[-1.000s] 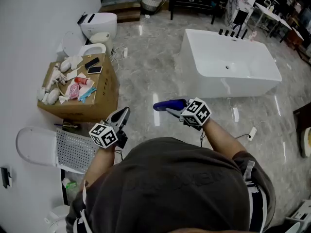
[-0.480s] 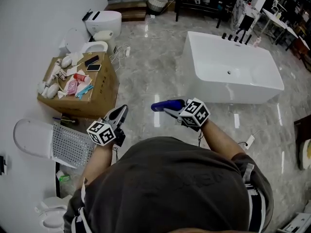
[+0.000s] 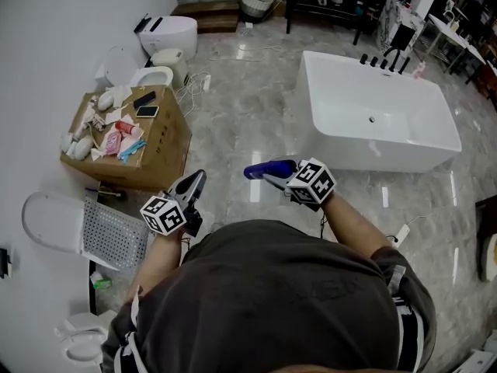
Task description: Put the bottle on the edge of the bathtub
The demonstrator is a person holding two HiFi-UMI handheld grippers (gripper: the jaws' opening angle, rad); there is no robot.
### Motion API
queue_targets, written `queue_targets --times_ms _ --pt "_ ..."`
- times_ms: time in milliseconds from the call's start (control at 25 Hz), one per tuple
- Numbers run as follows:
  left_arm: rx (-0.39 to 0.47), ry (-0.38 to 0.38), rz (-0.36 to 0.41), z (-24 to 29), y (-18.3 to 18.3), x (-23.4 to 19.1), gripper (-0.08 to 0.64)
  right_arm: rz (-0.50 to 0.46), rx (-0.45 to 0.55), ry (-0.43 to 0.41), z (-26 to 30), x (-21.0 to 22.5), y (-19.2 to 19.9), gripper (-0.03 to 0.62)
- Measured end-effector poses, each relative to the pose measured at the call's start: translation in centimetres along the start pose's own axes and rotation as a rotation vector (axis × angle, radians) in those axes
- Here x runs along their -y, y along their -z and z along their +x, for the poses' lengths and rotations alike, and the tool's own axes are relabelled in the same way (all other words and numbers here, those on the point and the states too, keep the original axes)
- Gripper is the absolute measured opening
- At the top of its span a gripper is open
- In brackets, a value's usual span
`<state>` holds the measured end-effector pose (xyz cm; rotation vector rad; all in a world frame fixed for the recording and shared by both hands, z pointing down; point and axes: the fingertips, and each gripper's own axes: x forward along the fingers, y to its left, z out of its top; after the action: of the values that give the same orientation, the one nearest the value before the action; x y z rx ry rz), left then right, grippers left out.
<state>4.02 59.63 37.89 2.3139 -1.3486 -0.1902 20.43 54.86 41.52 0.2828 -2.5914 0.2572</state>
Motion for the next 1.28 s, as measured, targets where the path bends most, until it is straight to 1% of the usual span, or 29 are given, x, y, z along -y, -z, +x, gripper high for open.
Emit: queue_targets --times_ms 80,200,360,560,640,760,880,960,1120,1280 --pt "0.000 0.001 -0.010 1.0 -0.6 -1.7 0.002 0.009 -0.005 0.002 1.1 1.5 -0.3 0.135" --pt "-0.015 0.024 -0.023 3.2 -1.6 -5.6 0.002 0.034 -0.014 0.018 4.0 4.5 -1.5 0.135" --pt "-0.033 0.077 -0.020 7.3 -4.0 -13.2 0.002 0.063 -0.007 0.067 9.2 10.3 -4.1 0.135" --pt "-0.079 0.152 -0.034 13.4 -10.0 -24.3 0.002 0.140 0.015 0.146 16.5 18.6 -10.0 0.135" --pt "-0.102 0.182 -0.019 15.7 -12.8 -28.1 0.002 0.162 0.015 0.170 19.2 21.8 -12.4 0.135" --pt "-0.125 0.213 -0.003 18.8 -16.2 -33.0 0.002 0.183 0.003 0.194 22.4 26.1 -14.9 0.135" --pt "-0.131 0.215 -0.013 21.3 -18.3 -37.1 0.002 0.195 -0.006 0.216 24.7 29.7 -17.2 0.135" --pt "-0.132 0.211 -0.024 23.0 -19.3 -39.1 0.002 0.197 -0.025 0.220 26.0 32.1 -17.7 0.135" --pt "-0.148 0.199 -0.021 26.8 -19.9 -41.8 0.002 0.198 -0.074 0.229 27.6 37.7 -17.2 0.135" --pt "-0.178 0.171 0.006 32.7 -19.4 -44.3 0.002 0.197 -0.111 0.241 28.9 45.7 -15.5 0.135"
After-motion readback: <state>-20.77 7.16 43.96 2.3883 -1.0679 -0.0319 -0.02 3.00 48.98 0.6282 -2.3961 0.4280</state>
